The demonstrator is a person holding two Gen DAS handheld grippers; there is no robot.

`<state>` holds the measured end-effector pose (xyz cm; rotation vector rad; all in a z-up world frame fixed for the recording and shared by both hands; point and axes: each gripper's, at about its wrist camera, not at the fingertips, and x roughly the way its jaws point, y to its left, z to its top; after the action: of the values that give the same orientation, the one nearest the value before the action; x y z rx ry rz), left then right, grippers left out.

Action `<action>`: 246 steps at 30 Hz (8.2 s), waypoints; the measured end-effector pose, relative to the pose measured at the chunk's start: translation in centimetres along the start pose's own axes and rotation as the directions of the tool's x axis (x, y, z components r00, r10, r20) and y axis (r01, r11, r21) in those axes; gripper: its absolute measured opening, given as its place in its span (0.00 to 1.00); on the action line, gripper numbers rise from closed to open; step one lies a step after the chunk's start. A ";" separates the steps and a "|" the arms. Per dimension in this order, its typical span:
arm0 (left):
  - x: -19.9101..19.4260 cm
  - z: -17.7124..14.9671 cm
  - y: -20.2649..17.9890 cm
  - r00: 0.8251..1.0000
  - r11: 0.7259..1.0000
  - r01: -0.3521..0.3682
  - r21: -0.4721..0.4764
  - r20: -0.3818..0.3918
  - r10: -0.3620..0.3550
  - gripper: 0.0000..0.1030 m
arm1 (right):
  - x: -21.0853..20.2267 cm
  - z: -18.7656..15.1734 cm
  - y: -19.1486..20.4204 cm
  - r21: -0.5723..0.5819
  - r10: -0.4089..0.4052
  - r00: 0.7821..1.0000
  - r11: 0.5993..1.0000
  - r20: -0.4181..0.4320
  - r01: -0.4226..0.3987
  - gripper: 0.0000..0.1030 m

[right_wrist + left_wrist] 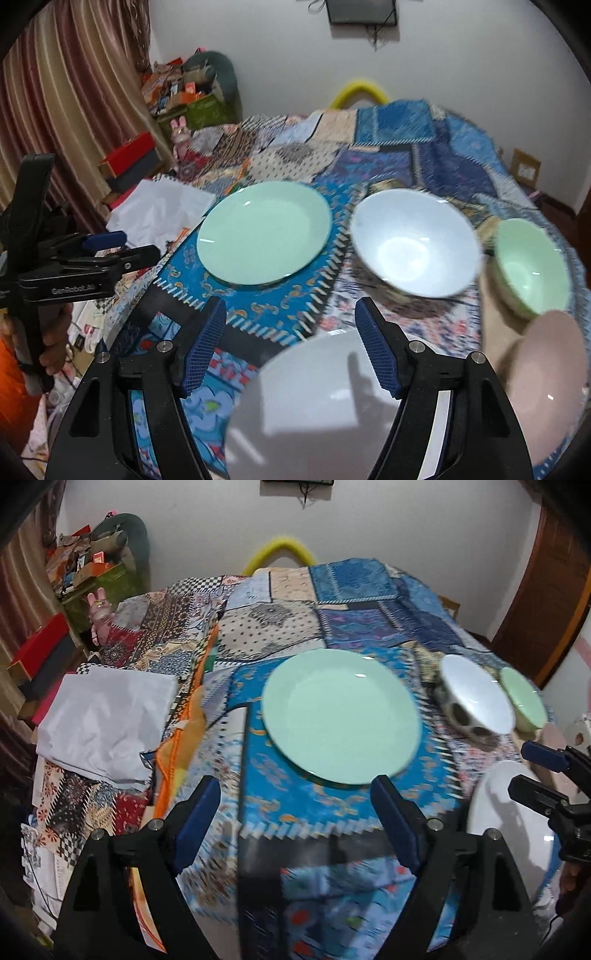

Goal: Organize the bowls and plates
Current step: 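Reach both grippers to the mint green plate and grip its rim, then lift the mint green plate with both grippers toward the white plate, then lower the mint green plate onto the white plate with both grippers, then open both grippers and release the mint green plate rim, then reach both grippers to the pale pink bowl and grip its rim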

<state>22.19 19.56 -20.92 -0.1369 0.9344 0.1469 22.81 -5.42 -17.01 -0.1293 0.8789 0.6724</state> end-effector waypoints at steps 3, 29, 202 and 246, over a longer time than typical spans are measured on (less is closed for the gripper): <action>2.1 0.5 1.2 1.000 1.000 0.007 0.007 -0.014 -0.007 0.81 | 2.3 0.8 0.1 0.007 -0.002 0.999 1.000 -0.037 0.002 0.67; 12.5 5.6 2.9 0.986 0.989 0.144 0.039 -0.085 -0.140 0.30 | 11.2 3.7 -1.0 0.092 -0.026 0.980 0.995 -0.198 0.045 0.38; -1.2 -6.8 -18.0 0.980 0.962 0.175 0.209 -0.135 -0.149 0.34 | -7.3 -11.5 -10.6 0.231 -0.081 0.994 0.968 -0.067 0.094 0.23; 5.6 -1.2 -37.1 0.948 0.863 0.309 0.399 -0.202 -0.246 0.63 | -12.6 -13.0 -22.8 0.373 -0.316 0.948 0.886 0.049 0.276 0.56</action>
<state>31.37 -16.70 -24.14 0.1272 1.0600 -0.3434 21.99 -34.42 -19.61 0.1039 0.8421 0.2201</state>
